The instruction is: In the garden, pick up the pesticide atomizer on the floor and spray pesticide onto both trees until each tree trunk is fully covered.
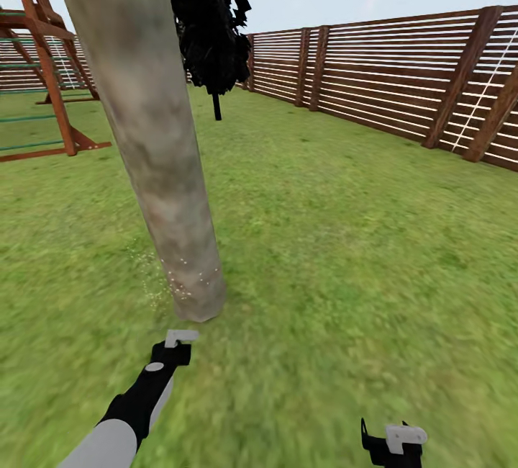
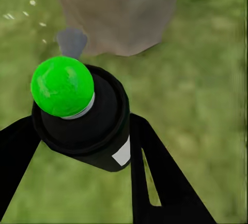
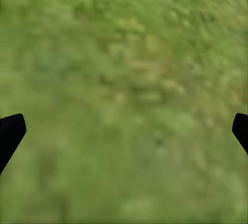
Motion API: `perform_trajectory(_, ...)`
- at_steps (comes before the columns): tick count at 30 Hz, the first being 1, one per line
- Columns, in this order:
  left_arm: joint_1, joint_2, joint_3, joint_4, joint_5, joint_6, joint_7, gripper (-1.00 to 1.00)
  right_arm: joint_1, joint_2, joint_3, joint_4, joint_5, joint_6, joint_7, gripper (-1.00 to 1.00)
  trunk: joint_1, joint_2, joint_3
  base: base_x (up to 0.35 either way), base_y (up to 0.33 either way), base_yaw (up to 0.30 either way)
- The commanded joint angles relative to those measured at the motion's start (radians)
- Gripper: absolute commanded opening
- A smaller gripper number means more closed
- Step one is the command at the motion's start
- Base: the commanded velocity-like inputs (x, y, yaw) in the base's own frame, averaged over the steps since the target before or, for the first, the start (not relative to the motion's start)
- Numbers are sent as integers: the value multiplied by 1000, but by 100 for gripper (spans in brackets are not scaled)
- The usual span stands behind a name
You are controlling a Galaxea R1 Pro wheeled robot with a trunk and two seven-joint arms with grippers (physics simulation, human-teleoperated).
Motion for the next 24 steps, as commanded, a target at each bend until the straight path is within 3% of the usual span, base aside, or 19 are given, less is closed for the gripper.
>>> perform_trajectory(1,0,2,-2,-1,2,1,1,-100,0,0,0,0,0,0,0,100,0,0,0,0,0,3)
perform_trajectory(7,5,9,-5,-1,6,-7,23,-100,0,-1,0,0,1,0,-1,100,0,0,0,87,-56,0)
perform_trajectory(16,6,7,3,-4,14,-6,40,-100,0,-1,0,0,1,0,0,100,0,0,0,30,-261,0)
perform_trajectory(20,6,9,67,-4,25,-8,39,-100,0,0,0,0,0,0,-1,100,0,0,0,0,-273,48)
perform_trajectory(24,6,10,74,-3,22,-7,39,-100,0,0,0,0,0,0,-1,100,0,0,0,0,-274,259)
